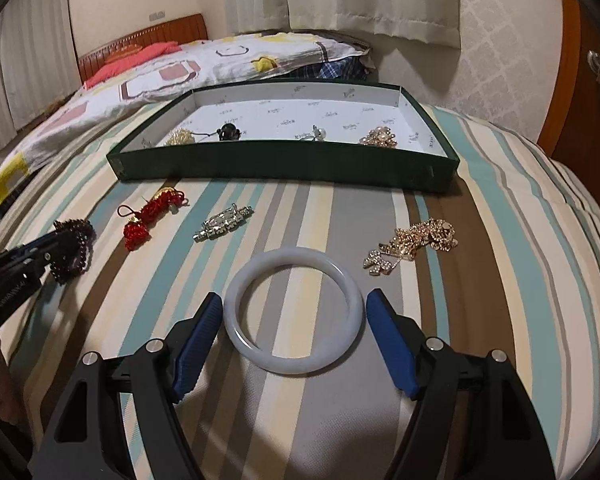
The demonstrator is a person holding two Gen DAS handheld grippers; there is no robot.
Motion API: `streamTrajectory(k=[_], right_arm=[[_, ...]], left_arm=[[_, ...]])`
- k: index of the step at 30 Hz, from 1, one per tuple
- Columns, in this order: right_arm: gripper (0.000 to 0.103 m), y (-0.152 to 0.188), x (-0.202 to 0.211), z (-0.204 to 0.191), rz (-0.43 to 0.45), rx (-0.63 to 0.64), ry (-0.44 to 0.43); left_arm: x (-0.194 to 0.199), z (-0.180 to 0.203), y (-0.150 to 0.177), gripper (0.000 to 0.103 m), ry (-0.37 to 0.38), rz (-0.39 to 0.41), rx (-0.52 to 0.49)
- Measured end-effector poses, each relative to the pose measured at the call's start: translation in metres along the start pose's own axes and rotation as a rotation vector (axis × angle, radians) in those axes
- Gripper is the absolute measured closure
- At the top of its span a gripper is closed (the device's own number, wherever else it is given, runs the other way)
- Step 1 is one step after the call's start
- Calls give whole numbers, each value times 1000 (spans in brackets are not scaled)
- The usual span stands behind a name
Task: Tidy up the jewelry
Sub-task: 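Grasp the dark red bead bracelet with the left tool, then grasp the white jade bangle with the right tool while the left tool lifts the bracelet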
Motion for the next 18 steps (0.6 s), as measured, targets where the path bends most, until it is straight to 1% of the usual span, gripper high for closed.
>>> streamTrajectory(k=[11, 12, 18], right_arm=[[31, 1, 1, 1, -4, 2, -4], [34, 1, 1, 1, -1, 2, -5], [34, 2, 2, 1, 9, 2, -19]], left_arm=[[1, -1, 0, 87, 12, -2, 7], [2, -1, 1, 87, 13, 0, 7], [3, 0, 1, 88, 23, 5, 1]])
Point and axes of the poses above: each gripper's, at about its wrist camera, not at the fingertips, and x roughly against the way its jaws point, z to its right, y to its underside, the point moved 2 cm from there along -x, roughly the way its jaws point, and after that the axes turned 15 degrees about -z, right-handed, at the moved point
